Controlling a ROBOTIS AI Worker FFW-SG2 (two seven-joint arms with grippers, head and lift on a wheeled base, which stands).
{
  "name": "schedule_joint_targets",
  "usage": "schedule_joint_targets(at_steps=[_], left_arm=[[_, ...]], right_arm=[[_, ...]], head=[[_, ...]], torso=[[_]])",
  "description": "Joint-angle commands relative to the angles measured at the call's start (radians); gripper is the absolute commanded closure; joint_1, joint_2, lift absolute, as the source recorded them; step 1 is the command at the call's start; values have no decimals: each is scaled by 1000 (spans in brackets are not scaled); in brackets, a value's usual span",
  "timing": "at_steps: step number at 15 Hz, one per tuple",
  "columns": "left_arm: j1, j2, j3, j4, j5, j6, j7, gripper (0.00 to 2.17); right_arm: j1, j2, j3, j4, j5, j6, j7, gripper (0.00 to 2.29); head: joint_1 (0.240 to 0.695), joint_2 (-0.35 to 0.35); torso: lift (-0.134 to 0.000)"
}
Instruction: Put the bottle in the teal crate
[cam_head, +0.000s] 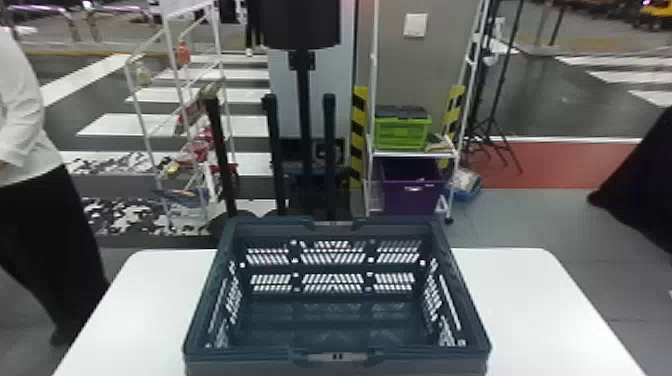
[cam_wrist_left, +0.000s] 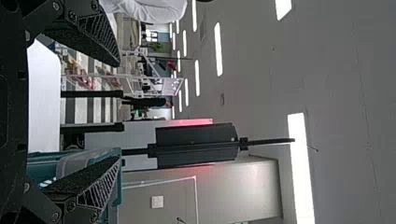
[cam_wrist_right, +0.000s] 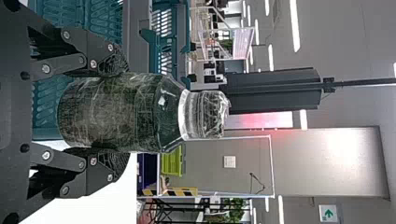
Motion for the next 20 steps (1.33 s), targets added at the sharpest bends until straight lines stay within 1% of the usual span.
schedule_joint_targets(at_steps=[1,4,10,15,17,20], left_arm=[[-1,0,-1,0,0,0,0,188],[-5,0,-1,0,0,24,0,188],[-5,0,-1,2,0,24,0,188],[-3,0,-1,3,0,24,0,188],[-3,0,1,6,2,24,0,188],[-1,0,1,9,5,24,0,188]], right_arm=[[-1,0,-1,1,0,0,0,1885],[-1,0,1,1,0,0,0,1885],[1,0,1,-2,0,0,0,1889],[5,-3,-18,-72,-8,16,0,1889],[-1,-9,-27,-128,-8,71,0,1889],[-47,-9,-31,-227,-8,252,0,1885]], head=[[499,0],[499,0],[499,0],[499,0],[499,0],[499,0]], torso=[[0],[0],[0],[0],[0],[0]])
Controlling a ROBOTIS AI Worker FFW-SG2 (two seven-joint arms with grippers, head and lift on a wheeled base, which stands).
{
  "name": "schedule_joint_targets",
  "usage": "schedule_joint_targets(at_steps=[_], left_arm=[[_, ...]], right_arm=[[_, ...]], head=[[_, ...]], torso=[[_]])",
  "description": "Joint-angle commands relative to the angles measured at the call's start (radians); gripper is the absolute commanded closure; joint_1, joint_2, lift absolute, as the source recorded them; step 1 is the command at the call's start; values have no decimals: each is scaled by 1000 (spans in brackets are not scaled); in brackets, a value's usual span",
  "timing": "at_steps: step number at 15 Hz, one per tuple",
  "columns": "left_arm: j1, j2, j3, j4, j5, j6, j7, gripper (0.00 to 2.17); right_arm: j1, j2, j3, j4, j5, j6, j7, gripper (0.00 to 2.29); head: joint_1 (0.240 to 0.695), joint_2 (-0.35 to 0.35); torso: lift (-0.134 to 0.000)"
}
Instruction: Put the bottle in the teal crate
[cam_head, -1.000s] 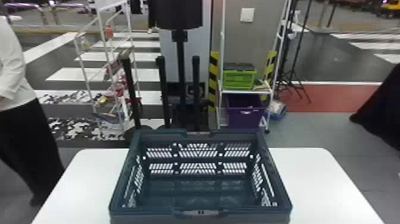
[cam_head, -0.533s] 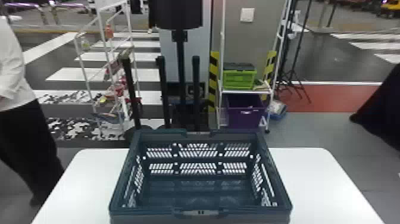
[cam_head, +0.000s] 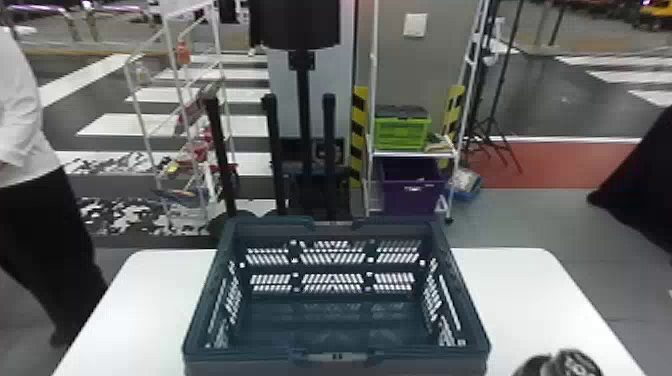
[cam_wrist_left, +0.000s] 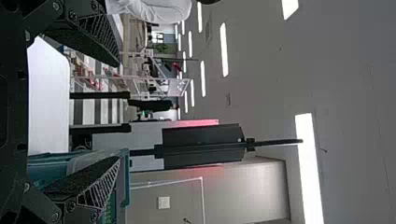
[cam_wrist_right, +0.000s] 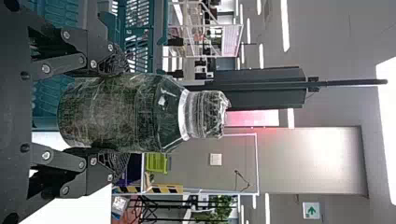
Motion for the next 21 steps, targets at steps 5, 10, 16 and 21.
schedule_joint_targets(at_steps=[5,10,16,21], left_arm=[[-3,3,3,12,9,0,-1,188],[-3,2,5,25,16,-3,0,188],[-4,-3,7,43,26,-25,2,188],[-9,-5,7,43,29,-25,3,191]], right_arm=[[-201,-1,28,-221,8,576,0,1885],[-521,-20,126,-282,3,1183,-1,1885],[-909,-14,227,-190,-83,1588,-21,1885],[-1113,20,258,63,-180,1652,-23,1885]], head=[[499,0],[499,0],[499,0],[499,0]], torso=[[0],[0],[0],[0]])
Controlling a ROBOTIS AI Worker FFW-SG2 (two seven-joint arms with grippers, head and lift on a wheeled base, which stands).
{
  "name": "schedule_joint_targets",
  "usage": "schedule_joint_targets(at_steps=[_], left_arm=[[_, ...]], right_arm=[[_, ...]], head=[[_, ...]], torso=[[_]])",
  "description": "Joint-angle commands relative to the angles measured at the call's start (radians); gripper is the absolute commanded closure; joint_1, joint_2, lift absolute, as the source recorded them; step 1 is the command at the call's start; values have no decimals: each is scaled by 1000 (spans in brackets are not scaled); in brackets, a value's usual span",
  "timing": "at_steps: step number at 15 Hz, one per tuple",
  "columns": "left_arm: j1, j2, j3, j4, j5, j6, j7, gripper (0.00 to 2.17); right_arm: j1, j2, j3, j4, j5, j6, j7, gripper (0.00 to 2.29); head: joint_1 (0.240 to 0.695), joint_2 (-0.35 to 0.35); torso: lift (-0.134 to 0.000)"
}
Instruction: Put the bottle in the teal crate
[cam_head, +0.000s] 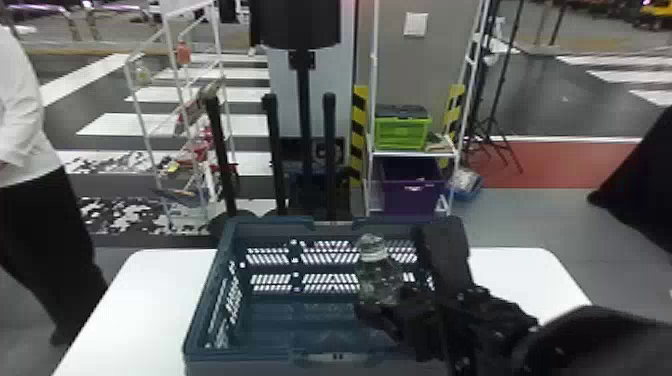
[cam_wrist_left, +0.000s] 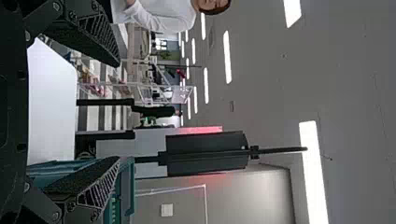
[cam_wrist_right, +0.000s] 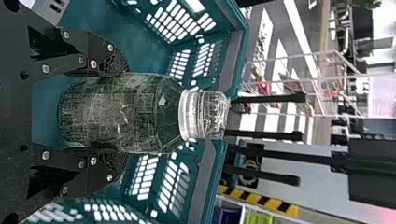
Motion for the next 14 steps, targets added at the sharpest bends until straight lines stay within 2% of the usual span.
schedule_joint_targets(at_steps=[1,5,10,14], left_arm=[[-1,-1,0,0,3,0,1,191],[-4,-1,0,5,6,0,1,191],[-11,1,0,9,15,0,1,191],[-14,2,5,11,28,3,-2,191]], right_arm=[[-94,12,30,140,-35,-1,0,1885],[-226,52,61,347,-98,-23,1,1885],[-344,102,84,616,-141,-106,35,1885],[-406,102,105,800,-150,-191,40,1885]], head=[[499,0],[499,0],[499,0],[499,0]], torso=[[0],[0],[0],[0]])
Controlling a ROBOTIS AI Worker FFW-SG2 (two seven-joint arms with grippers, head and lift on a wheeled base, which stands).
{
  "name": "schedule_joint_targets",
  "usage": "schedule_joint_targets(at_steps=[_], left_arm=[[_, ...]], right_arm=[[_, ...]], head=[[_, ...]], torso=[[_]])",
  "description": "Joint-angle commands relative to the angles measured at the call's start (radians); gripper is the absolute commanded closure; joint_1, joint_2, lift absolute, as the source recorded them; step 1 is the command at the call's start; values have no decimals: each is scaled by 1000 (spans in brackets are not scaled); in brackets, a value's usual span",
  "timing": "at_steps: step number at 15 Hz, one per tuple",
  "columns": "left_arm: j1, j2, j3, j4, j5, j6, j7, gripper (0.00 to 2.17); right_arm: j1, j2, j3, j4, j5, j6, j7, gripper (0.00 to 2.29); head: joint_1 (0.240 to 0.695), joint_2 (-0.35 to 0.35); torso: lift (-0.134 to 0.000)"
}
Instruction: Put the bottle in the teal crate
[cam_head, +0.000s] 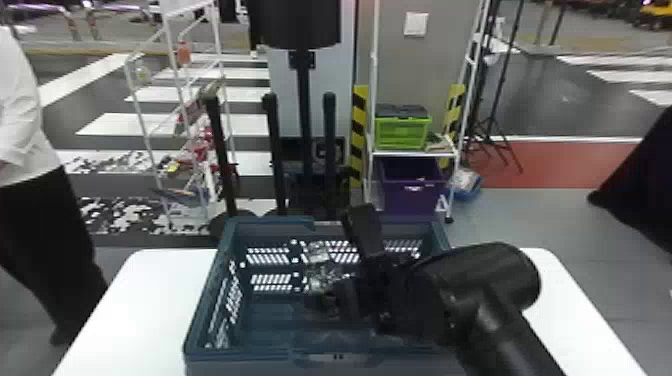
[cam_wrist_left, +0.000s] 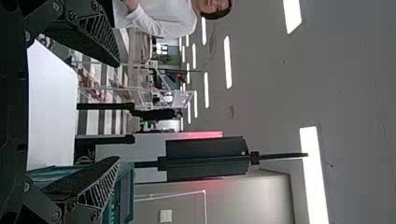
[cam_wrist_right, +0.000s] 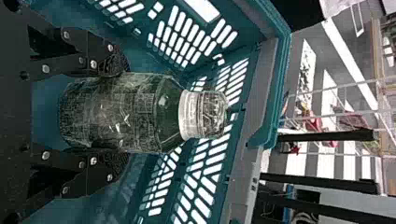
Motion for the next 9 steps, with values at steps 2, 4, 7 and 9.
schedule_joint_targets(at_steps=[2,4,7,9], left_arm=[[-3,0,13,8,8,1,-2,191],[-4,0,16,12,11,1,-2,191],[-7,0,20,17,15,1,-2,191],[-9,1,22,18,15,-3,-3,191]], right_arm=[[-47,3,4,149,-4,-59,12,1885],[-77,3,5,216,-2,-62,17,1882],[-109,3,7,304,-1,-93,26,1882],[-127,3,9,356,-1,-115,41,1882]], head=[[499,0],[499,0],[499,0],[499,0]], torso=[[0],[0],[0],[0]])
